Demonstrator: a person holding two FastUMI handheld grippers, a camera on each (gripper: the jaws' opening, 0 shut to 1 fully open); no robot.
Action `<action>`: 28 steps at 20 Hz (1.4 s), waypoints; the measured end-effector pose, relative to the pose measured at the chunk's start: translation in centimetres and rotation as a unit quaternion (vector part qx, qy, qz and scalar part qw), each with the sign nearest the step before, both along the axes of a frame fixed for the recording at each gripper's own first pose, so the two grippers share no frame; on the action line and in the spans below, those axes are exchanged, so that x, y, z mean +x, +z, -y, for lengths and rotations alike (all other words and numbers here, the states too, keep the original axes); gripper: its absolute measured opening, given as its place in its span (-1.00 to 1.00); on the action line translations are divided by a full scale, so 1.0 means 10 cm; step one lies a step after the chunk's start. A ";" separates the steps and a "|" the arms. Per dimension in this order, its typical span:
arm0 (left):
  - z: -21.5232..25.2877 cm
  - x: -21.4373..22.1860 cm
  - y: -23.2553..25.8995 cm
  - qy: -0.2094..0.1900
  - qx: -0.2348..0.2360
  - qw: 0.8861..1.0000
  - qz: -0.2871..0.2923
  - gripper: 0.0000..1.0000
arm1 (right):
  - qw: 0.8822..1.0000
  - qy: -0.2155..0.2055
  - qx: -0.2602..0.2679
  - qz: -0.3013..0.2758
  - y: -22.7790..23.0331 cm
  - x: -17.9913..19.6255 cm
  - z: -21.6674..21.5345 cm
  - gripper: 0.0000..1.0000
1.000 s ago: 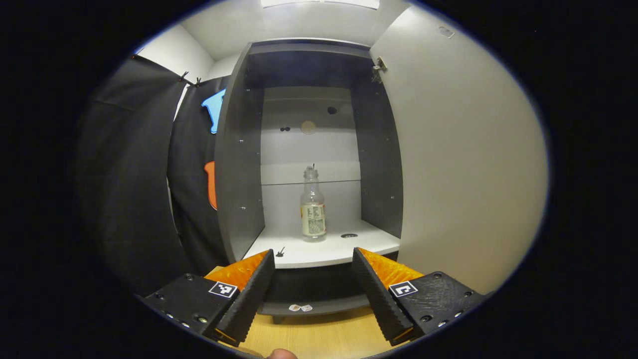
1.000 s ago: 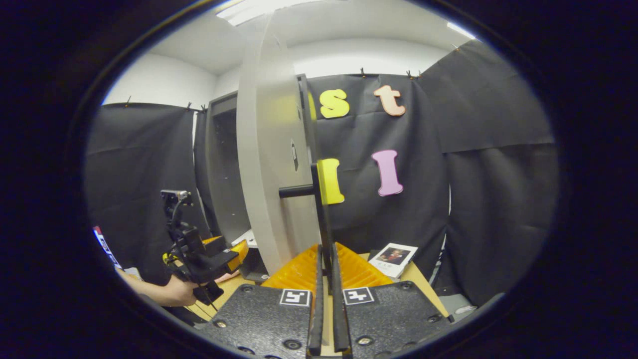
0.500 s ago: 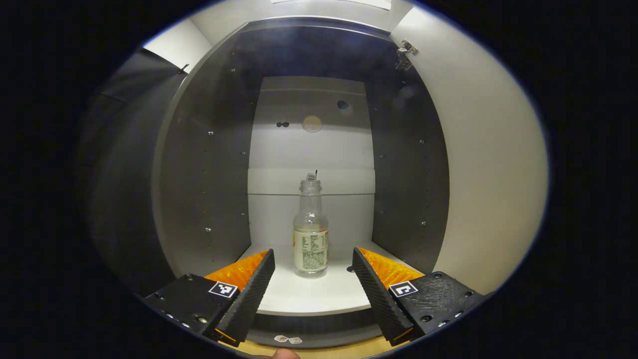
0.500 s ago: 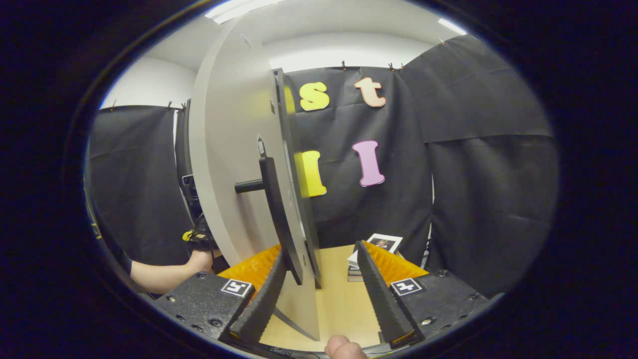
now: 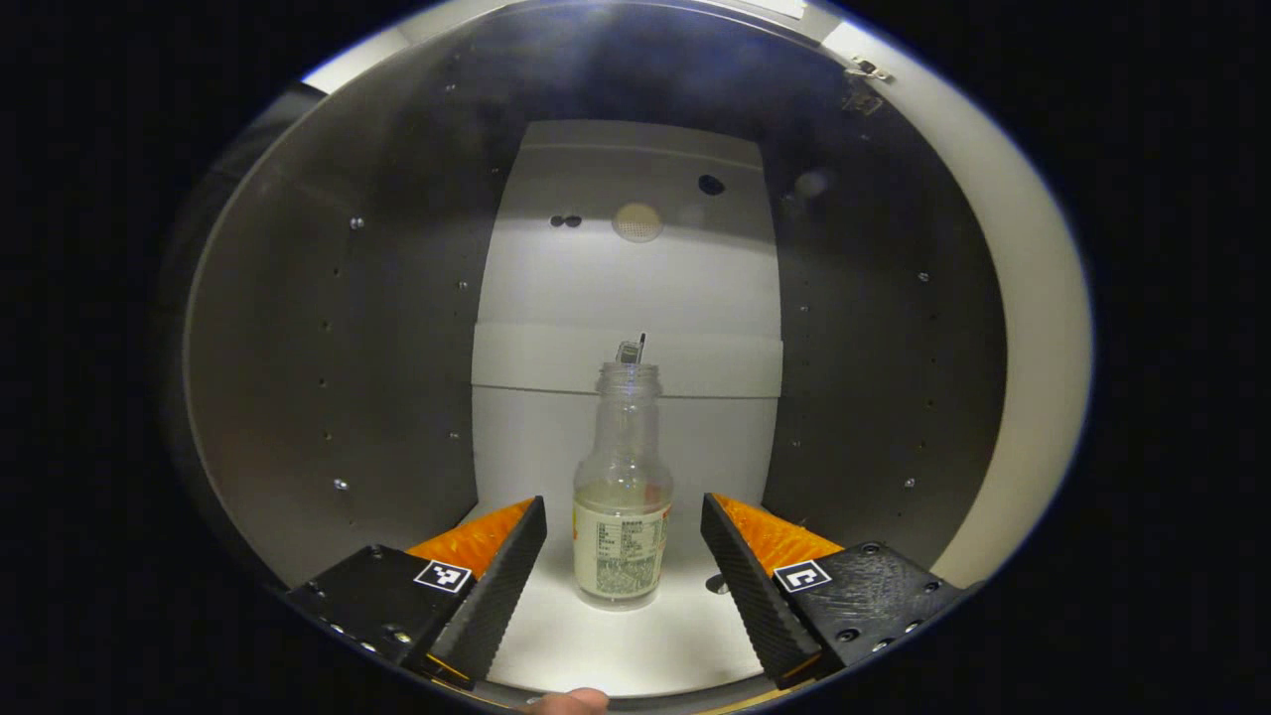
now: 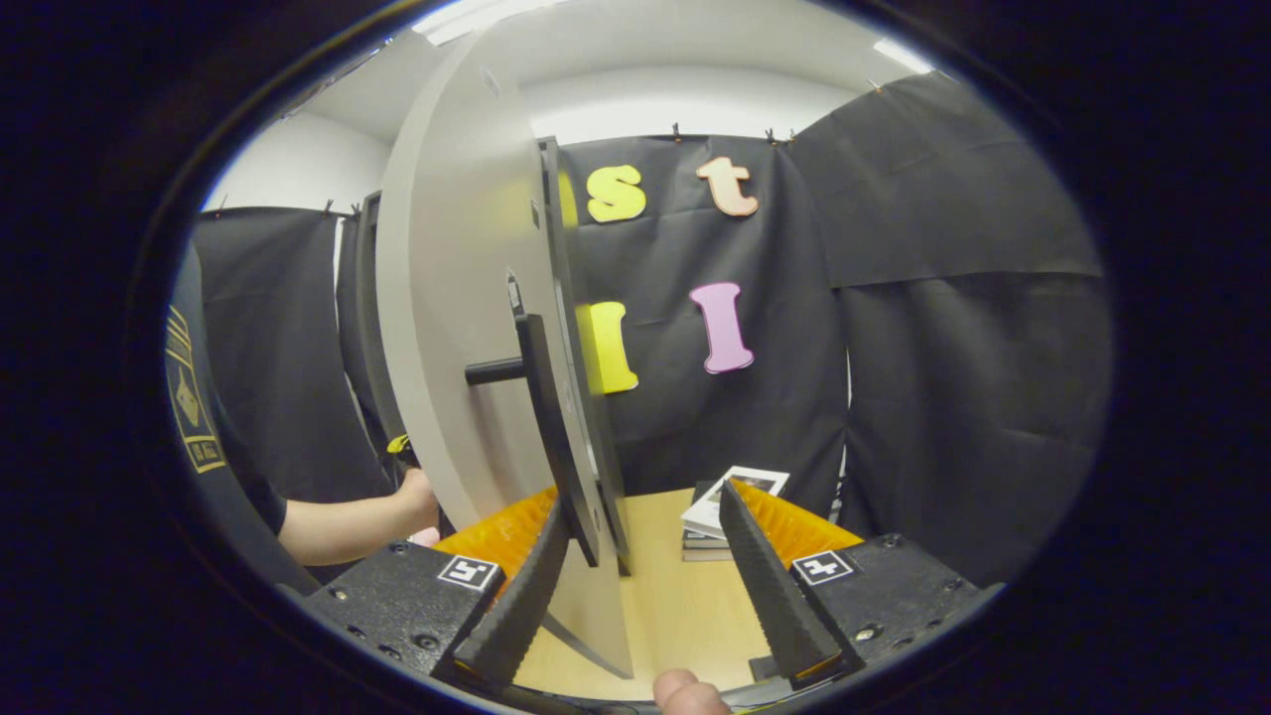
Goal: Open the cabinet door with the right hand, grasp the bottle in the cabinet with the left hand and place it on the coaster, then close the cabinet door with the right hand.
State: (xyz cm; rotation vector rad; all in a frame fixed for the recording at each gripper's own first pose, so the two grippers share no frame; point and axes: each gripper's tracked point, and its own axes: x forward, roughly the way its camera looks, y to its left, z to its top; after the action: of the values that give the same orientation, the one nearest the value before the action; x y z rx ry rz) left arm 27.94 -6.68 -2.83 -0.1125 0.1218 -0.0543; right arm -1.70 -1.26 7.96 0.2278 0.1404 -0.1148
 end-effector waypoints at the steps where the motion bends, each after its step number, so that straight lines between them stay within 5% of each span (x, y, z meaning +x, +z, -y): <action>1: -0.02 0.06 -0.01 0.004 0.004 1.000 -0.003 0.89 | 1.000 -0.001 0.001 -0.001 -0.01 0.00 0.00 0.85; 7: 0.02 0.35 -0.09 -0.013 -0.017 1.000 -0.022 0.90 | 1.000 -0.006 -0.001 -0.002 -0.02 0.00 -0.02 0.86; 8: 0.02 0.36 -0.08 -0.007 -0.015 1.000 -0.021 0.45 | 1.000 -0.008 0.000 -0.002 -0.01 -0.01 -0.02 0.86; 9: 0.03 0.33 -0.06 -0.010 -0.013 1.000 -0.024 0.56 | 1.000 -0.008 0.001 -0.002 -0.01 -0.01 -0.02 0.86; 16: -0.01 0.17 0.04 -0.015 0.004 1.000 -0.007 0.51 | 1.000 -0.001 0.013 0.004 -0.03 0.01 -0.04 0.86; 22: -0.10 -0.57 0.24 0.004 0.003 1.000 -0.012 0.51 | 1.000 0.009 0.005 0.008 -0.03 0.02 0.04 0.87; 28: -0.33 -1.43 0.48 0.042 0.021 0.999 0.003 0.51 | 0.997 0.066 0.027 0.029 -0.10 -0.28 0.02 0.87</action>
State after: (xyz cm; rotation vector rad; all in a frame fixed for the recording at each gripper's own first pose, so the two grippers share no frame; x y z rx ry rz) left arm 13.62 -3.38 1.92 -0.0757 0.1122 0.0326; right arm -4.46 -1.46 7.00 0.2754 0.0998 0.0273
